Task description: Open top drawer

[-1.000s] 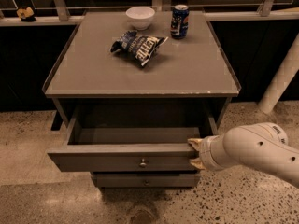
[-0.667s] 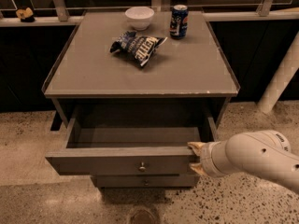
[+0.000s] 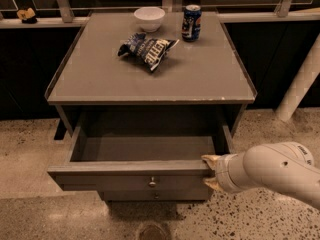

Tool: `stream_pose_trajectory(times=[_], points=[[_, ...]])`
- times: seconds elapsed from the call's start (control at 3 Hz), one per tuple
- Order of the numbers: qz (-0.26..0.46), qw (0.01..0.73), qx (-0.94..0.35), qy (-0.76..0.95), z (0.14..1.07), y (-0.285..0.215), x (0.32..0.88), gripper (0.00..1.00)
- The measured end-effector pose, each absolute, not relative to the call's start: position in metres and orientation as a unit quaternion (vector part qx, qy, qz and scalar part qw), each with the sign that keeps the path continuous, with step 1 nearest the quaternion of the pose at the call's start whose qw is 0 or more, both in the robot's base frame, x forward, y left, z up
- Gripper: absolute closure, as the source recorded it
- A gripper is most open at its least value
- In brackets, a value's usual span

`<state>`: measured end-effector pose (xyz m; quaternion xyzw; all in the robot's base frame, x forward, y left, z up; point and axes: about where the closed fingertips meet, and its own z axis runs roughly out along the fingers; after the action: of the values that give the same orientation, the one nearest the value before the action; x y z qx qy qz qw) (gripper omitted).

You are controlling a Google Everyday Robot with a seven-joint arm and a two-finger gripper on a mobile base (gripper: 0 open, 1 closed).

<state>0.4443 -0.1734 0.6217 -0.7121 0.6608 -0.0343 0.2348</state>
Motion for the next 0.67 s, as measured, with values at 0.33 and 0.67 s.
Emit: stream_pose_trajectory(times=[0.33,0.67], points=[[-0.036,0.240,-0.713,0.658,0.6271,-0.1700,0.4407,1.00],[-0.036,0.240,-0.713,0.658,0.6270,-0.1700,0.4406,1.00]])
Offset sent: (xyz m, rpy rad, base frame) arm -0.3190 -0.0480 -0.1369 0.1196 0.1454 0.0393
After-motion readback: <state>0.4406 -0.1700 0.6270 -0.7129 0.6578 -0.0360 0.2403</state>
